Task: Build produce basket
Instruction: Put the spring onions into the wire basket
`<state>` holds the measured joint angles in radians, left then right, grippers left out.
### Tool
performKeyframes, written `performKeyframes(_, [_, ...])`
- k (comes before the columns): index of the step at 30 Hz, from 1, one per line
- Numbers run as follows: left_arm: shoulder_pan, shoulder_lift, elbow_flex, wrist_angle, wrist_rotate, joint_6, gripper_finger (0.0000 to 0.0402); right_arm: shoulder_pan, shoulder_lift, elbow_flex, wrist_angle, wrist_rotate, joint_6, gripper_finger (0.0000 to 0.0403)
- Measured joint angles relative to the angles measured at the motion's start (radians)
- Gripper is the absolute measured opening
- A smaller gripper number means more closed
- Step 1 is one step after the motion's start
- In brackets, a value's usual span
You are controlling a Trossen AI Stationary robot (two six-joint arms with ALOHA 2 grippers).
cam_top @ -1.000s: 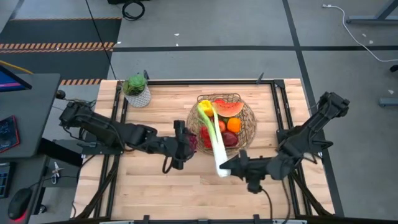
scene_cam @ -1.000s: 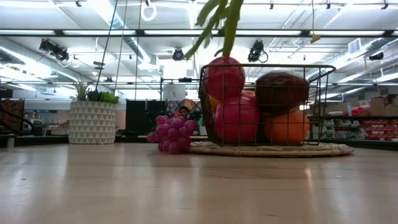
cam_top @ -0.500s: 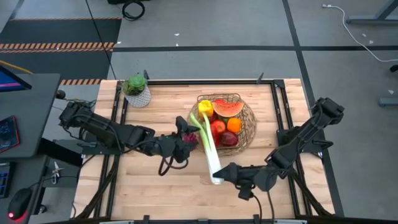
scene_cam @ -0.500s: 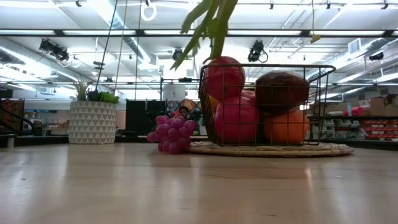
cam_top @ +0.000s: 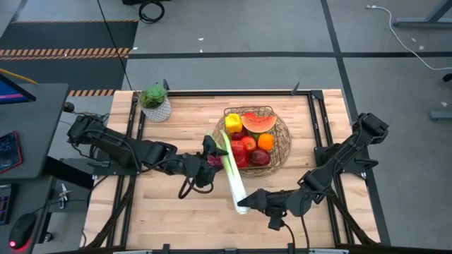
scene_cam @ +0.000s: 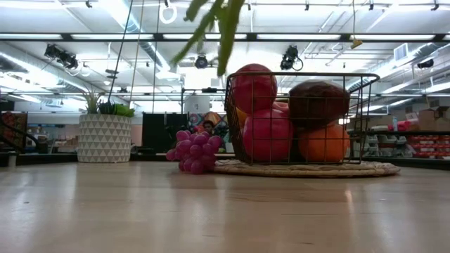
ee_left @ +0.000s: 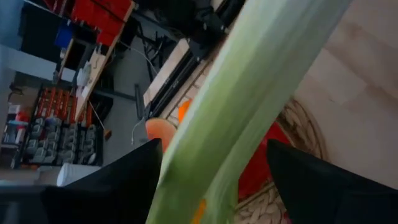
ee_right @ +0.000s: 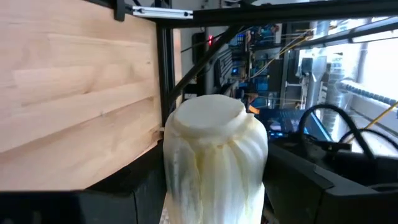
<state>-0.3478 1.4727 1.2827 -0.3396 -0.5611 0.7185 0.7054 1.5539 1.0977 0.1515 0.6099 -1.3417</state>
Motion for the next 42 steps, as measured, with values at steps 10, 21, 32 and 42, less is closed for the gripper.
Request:
performKeyframes(10, [0.028,0.0,0.0,-0.026,-0.017,-0.025,0.0227,-0.008,0.0,0.0,0.012,-0.008,-0.003,0.024])
performKeyframes(21, [0.032,0.0,0.0,-0.026,-0.021,-0.026,0.0117,-0.01,0.0,0.0,0.013,-0.008,0.049,0.024])
performKeyframes(32, [0.032,0.0,0.0,0.002,-0.023,-0.111,0.0084,-0.014,0.0,0.0,0.013,-0.004,0.113,0.0275])
performKeyframes(42, [0.032,0.0,0.0,0.008,-0.021,-0.132,0.0085,-0.027,0.0,0.0,0.014,0.029,0.174,0.0355])
